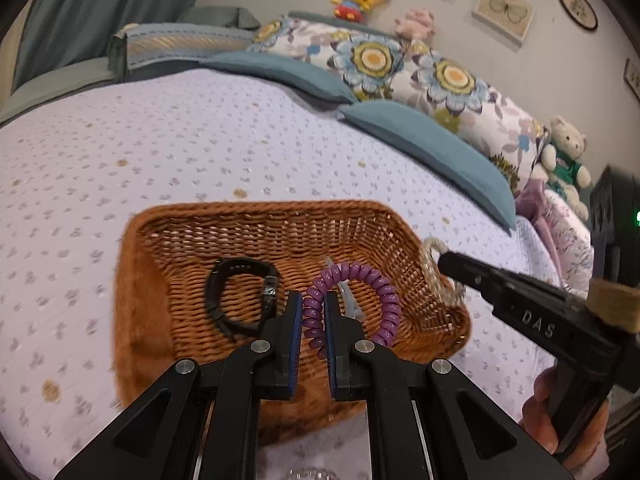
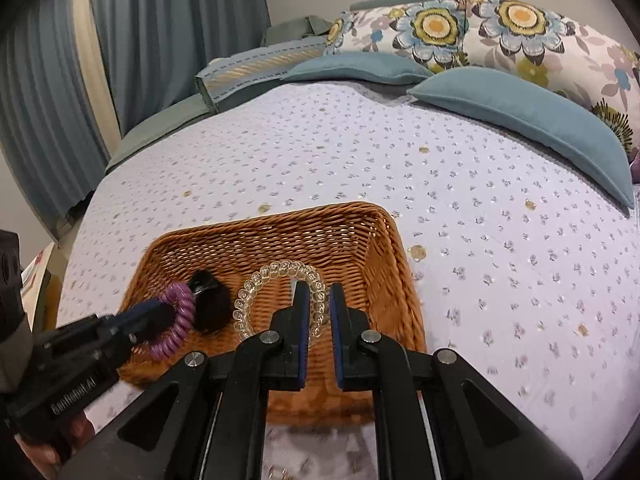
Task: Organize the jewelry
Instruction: 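Lower the hair tie and bracelet into the basket and open both tools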
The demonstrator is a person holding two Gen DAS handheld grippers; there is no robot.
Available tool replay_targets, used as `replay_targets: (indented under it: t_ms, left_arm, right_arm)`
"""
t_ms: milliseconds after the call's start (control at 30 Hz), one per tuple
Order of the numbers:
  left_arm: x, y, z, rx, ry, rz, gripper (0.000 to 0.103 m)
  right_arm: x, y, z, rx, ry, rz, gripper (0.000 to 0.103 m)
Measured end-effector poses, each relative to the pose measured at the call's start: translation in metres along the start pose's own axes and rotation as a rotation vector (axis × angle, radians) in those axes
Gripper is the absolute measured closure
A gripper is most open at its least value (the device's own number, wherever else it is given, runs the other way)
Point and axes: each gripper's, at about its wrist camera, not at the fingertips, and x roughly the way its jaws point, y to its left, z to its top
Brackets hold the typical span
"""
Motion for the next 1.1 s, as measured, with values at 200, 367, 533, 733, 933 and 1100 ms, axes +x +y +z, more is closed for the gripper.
replay_targets:
  t_ms: [200,367,533,733,933,1100]
  left_arm:
    - [0.038,-0.007,-0.003,0.038,0.084,0.036,0.093]
    - [0.056,-0.008,-0.012,0.038,0.125,0.042,0.093]
    - [0.067,-0.007,-0.018,0.035,0.144,0.048,0.093]
    - [0.066,-0.011,-0.021,0.061,0.139,0.059,0.092]
    - [0.06,-0.011,-0.021,0.05,0.124,0.02,0.087]
    - [0.047,-0.008,-0.018,0.043,0.084,0.005,0.061]
  right_arm:
    - [0.036,-0.009,-0.007,0.02,0.081,-0.014,0.091]
    - [0.052,-0.011,-0.012,0.022,0.126,0.003,0.091]
    - [0.059,-0.009,-0.015,0.013,0.148,-0.015,0.091]
    - [0.062,-0.006,-0.018,-0.017,0.153,-0.043,0.091]
    - [0.06,-0.008,-0.018,-0.011,0.155,-0.028,0.089]
    - [0.055,-0.014,-0.016,0.011,0.142,-0.017,0.079]
